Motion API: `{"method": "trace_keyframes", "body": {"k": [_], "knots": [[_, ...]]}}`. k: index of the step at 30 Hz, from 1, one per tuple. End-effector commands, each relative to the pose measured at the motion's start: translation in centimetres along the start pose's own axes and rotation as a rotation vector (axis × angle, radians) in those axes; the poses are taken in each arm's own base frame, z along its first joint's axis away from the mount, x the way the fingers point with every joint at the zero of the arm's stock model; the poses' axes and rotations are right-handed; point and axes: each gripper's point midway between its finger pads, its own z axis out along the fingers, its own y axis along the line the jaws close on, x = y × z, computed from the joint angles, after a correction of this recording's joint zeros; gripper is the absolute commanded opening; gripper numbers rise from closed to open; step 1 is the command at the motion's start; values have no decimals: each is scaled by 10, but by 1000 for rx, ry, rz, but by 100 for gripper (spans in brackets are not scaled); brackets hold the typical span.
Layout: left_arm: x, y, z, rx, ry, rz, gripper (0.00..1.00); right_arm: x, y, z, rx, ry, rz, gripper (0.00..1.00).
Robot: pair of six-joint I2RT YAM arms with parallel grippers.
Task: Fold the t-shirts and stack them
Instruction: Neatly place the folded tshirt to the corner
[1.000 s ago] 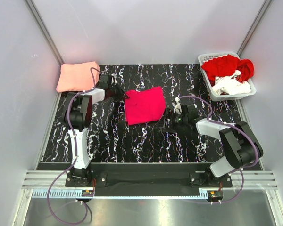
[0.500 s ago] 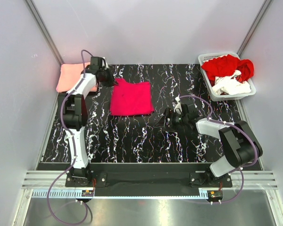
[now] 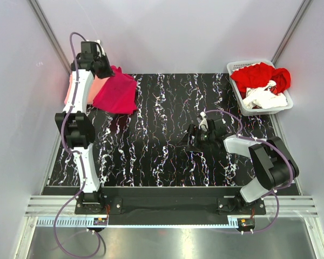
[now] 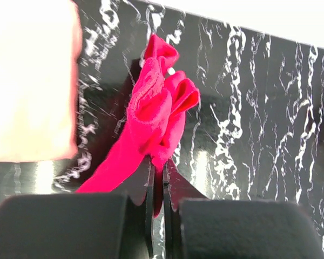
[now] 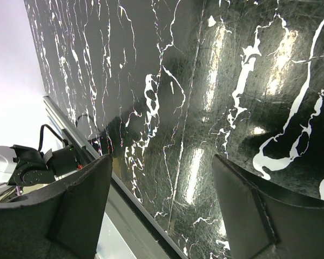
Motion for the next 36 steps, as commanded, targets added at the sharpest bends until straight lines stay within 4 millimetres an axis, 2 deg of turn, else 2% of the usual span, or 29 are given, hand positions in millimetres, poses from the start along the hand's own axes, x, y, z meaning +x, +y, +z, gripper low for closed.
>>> {"method": "trace_keyframes", "body": {"k": [1, 6, 9, 13, 23, 30, 36], "knots": [[-32, 18, -13, -33, -73, 11, 0, -15, 13, 0, -46, -31, -28, 81], [-61, 19, -22, -26, -164, 32, 0, -15, 12, 0, -53, -28, -24, 81], [-72, 22, -26, -31, -197, 49, 0, -16, 13, -1, -63, -30, -26, 81], [-95, 27, -42, -34, -265, 43, 0, -16, 12, -1, -69, -30, -20, 81], [-129, 24, -64, 7, -383, 51, 0, -17, 11, -2, -89, -27, -7, 80], [-142, 17, -79, 16, -434, 84, 0, -17, 10, -2, -96, -27, -3, 80], [-146, 28, -85, 11, -444, 77, 0, -17, 9, -2, -101, -24, 3, 80]]}}
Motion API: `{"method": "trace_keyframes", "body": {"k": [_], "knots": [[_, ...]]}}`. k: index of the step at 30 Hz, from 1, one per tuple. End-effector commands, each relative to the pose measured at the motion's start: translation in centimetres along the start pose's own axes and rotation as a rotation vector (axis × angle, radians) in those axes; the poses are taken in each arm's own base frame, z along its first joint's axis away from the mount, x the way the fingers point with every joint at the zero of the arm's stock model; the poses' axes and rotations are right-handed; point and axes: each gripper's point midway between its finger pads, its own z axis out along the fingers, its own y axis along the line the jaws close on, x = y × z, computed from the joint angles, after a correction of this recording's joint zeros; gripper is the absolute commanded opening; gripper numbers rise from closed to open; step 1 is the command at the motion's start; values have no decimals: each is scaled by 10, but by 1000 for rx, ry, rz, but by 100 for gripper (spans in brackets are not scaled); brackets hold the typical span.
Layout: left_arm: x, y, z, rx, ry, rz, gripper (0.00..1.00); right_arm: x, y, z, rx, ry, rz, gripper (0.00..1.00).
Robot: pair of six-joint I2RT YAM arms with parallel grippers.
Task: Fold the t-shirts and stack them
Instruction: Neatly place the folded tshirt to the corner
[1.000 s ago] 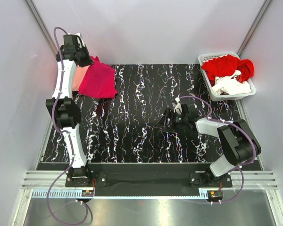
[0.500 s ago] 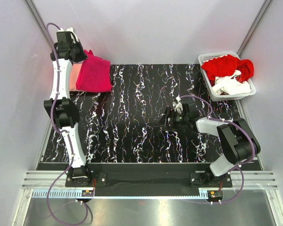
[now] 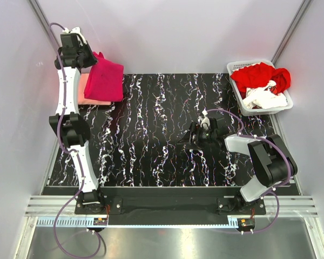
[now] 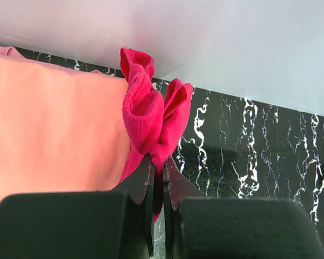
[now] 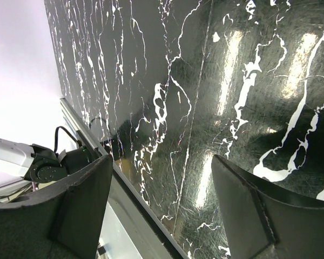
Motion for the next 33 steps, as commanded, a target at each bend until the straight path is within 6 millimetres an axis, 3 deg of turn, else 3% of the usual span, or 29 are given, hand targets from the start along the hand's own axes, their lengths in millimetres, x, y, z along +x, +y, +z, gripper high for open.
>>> {"method": "trace_keyframes", "body": {"k": [1, 12, 17, 22, 33], "knots": [[-68, -16, -40, 64, -201, 46, 0, -6, 8, 0, -44, -12, -24, 80], [-92, -29, -75, 98, -269, 55, 2, -7, 8, 0, -49, -9, -20, 80], [-94, -26, -79, 96, -273, 51, 3, -6, 6, 0, -48, -7, -14, 80], [-91, -20, -73, 83, -260, 52, 3, -7, 7, 1, -50, -7, -15, 80], [-62, 11, -36, 27, -175, 45, 4, -7, 6, 1, -50, -2, -12, 81]]}}
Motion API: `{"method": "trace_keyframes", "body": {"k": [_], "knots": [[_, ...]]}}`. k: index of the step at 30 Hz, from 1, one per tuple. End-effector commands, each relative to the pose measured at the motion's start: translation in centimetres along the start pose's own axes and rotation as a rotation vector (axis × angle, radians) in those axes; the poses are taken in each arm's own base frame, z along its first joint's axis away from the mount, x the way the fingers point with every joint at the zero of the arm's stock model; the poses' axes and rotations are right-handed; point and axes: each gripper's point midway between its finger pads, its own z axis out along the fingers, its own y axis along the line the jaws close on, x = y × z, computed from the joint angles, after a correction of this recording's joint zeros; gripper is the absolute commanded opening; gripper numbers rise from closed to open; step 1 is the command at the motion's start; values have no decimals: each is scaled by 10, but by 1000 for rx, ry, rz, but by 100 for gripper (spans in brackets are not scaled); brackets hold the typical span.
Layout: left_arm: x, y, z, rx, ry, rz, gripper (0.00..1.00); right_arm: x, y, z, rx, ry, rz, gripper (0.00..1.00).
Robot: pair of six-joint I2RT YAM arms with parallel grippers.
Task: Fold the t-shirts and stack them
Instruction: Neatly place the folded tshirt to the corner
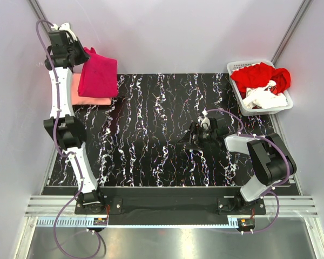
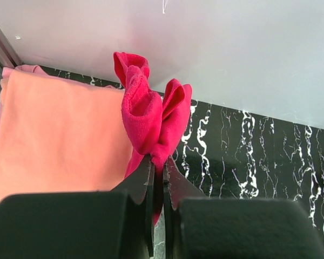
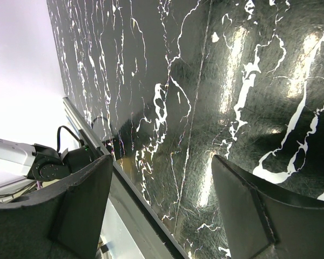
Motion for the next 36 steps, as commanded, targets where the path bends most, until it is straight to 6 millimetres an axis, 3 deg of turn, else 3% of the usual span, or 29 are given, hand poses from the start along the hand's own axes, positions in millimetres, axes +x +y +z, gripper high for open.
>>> {"method": "trace_keyframes", "body": {"k": [1, 12, 25, 30, 36], "knots": [[-32, -1, -4, 17, -108, 49, 5, -7, 7, 0, -38, -10, -22, 81], [-8, 34, 39, -42, -75, 83, 7, -8, 6, 1, -39, -7, -17, 81], [-35, 78, 57, -222, -210, 212, 9, -8, 5, 3, -42, -1, -5, 81], [-33, 101, 66, -320, -223, 247, 9, -8, 5, 4, -48, 4, -3, 81], [-53, 111, 64, -422, -311, 315, 14, -9, 5, 4, -54, 2, 2, 81]]}}
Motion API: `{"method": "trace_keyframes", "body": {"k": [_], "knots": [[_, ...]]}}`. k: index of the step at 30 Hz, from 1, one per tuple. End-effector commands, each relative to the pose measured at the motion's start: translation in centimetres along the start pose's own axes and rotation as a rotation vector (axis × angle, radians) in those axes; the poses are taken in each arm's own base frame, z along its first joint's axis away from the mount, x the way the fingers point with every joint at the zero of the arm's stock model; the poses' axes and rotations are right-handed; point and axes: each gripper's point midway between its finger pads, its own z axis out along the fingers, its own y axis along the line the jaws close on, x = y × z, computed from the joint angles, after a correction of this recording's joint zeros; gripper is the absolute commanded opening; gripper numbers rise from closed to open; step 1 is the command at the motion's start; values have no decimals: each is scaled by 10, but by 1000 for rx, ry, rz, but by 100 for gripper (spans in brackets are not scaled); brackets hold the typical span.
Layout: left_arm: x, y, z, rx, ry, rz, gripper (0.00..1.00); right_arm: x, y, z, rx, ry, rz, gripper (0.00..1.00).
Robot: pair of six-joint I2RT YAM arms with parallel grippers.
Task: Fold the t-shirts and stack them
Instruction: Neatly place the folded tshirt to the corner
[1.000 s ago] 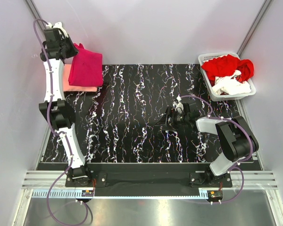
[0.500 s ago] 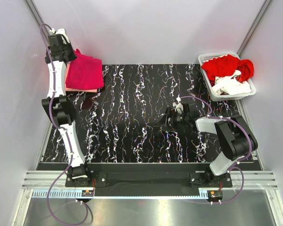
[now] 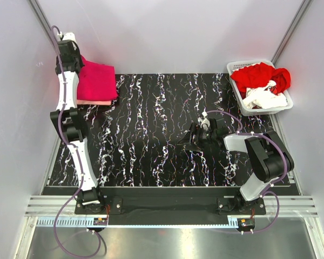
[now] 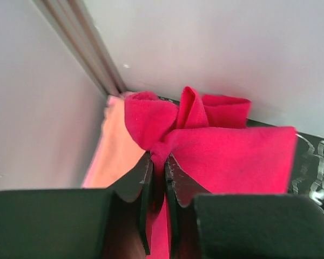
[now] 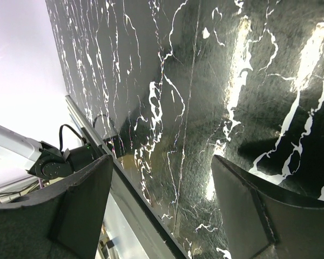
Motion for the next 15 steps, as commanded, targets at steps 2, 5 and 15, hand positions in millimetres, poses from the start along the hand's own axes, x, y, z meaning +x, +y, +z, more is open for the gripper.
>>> {"method": "trace_keyframes", "body": {"k": [2, 5, 15], "knots": [[-64, 25, -6, -154, -223, 64, 14, -13, 13, 0, -52, -23, -30, 81], [-76, 33, -8, -218, -276, 105, 15, -13, 12, 0, -57, -19, -28, 81], [-94, 60, -10, -364, -365, 179, 65, -13, 12, -1, -71, -15, -19, 82]]}}
